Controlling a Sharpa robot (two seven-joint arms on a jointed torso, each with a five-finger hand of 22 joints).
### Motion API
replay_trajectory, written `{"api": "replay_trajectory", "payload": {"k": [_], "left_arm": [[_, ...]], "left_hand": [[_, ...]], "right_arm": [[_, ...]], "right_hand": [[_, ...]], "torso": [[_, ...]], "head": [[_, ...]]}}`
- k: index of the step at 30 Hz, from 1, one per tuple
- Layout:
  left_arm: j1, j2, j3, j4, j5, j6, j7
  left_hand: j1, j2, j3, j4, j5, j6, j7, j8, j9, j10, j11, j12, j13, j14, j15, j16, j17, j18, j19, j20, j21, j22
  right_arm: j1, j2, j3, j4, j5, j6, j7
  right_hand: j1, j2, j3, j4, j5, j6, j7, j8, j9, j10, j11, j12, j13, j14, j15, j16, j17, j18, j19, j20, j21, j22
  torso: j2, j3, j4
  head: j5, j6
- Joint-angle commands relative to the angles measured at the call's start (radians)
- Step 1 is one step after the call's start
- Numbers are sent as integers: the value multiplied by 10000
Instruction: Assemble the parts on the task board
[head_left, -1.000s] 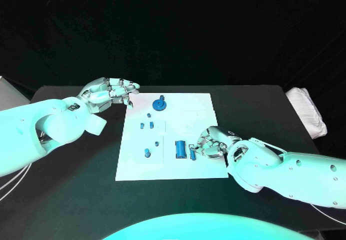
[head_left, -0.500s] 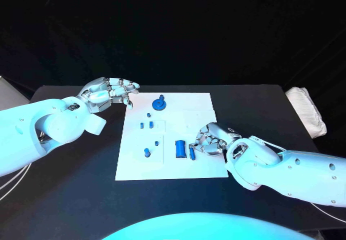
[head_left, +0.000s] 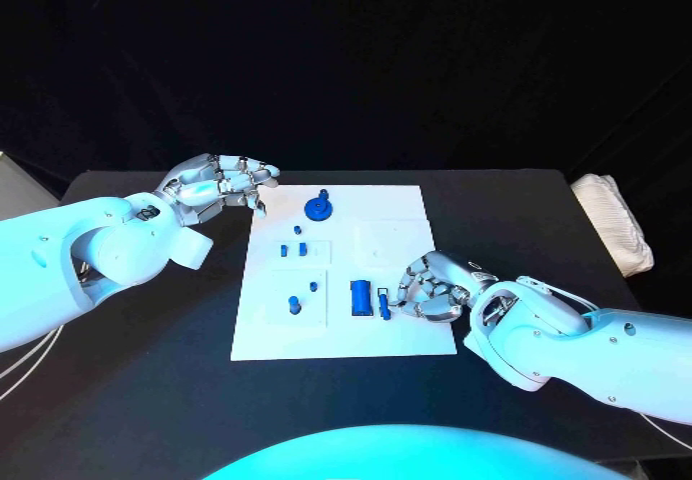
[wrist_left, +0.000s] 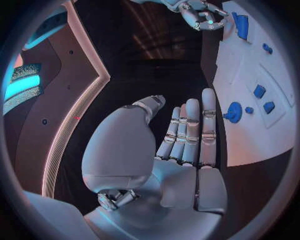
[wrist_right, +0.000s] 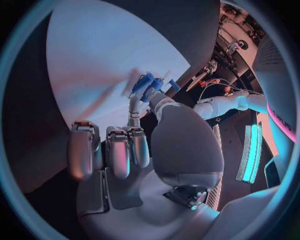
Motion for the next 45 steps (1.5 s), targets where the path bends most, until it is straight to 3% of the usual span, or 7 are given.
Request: {"api": "replay_trajectory", "payload": {"k": [1, 7, 20, 32, 45], "left_arm": [[1, 8, 4, 6, -44, 178, 62], [1, 14, 4, 4, -44, 186, 71], [1, -18, 4, 9, -44, 171, 55], [1, -28, 4, -1, -44, 183, 36], [2, -27, 4, 6, -62, 225, -20]], "left_hand": [[1, 99, 25, 62, 26, -60, 91, 26, -17, -69, -8, 49, -16, -53, 34, -42, -17, 148, 71, 3, -67, -16], [13, 99, 23, 68, 23, -67, 92, 28, -18, -72, -7, 53, -17, -51, 35, -41, -19, 148, 78, 2, -73, -22], [13, 99, 23, 68, 23, -67, 92, 28, -18, -72, -7, 53, -17, -51, 35, -41, -19, 148, 78, 2, -73, -22], [13, 99, 23, 68, 23, -67, 92, 28, -18, -72, -7, 53, -17, -51, 35, -41, -19, 148, 78, 2, -73, -22], [44, 102, 22, 78, 20, -67, 90, 43, -20, -75, -8, 62, -19, -50, 35, -41, -23, 148, 93, 2, -88, -34]], "right_arm": [[-40, -57, -7, 68, 262, 801, 324], [-71, -71, -12, 98, 214, 785, 181], [-108, -13, -15, 100, 200, 849, 24], [-123, 81, -15, -60, -35, 212, -397], [-122, 314, -12, -266, -104, 181, -569]], "right_hand": [[86, 0, -62, 1, -48, -48, 0, 6, -11, 865, -81, 0, 2441, 1022, -62, 36, 2635, -123, 748, -89, -31, 2141], [89, 20, -125, 24, -58, -37, 5, 5, -16, 867, -76, 3, 2442, 1022, -61, 36, 2635, -125, 751, -88, -18, 2145], [61, 85, -328, 136, -48, -12, 6, -1, -33, 878, -75, 31, 2455, 1022, -58, 36, 2635, -130, 757, -85, 6, 2155], [45, 421, -446, 412, 130, 32, -15, -7, -61, 894, -91, 68, 2471, 1022, -72, 36, 2635, -140, 773, -93, 55, 2176], [-18, 490, -457, 519, 209, 30, -14, -7, -65, 893, -92, 62, 2469, 1022, -73, 36, 2635, -136, 772, -96, 34, 2173]], "torso": [[-14, 14, -5], [9, 1, 27], [15, -6, 22], [13, 1, 22], [13, -10, 38]], "head": [[2, 18], [-26, 41], [-9, 17], [-18, -3], [-26, -35]]}}
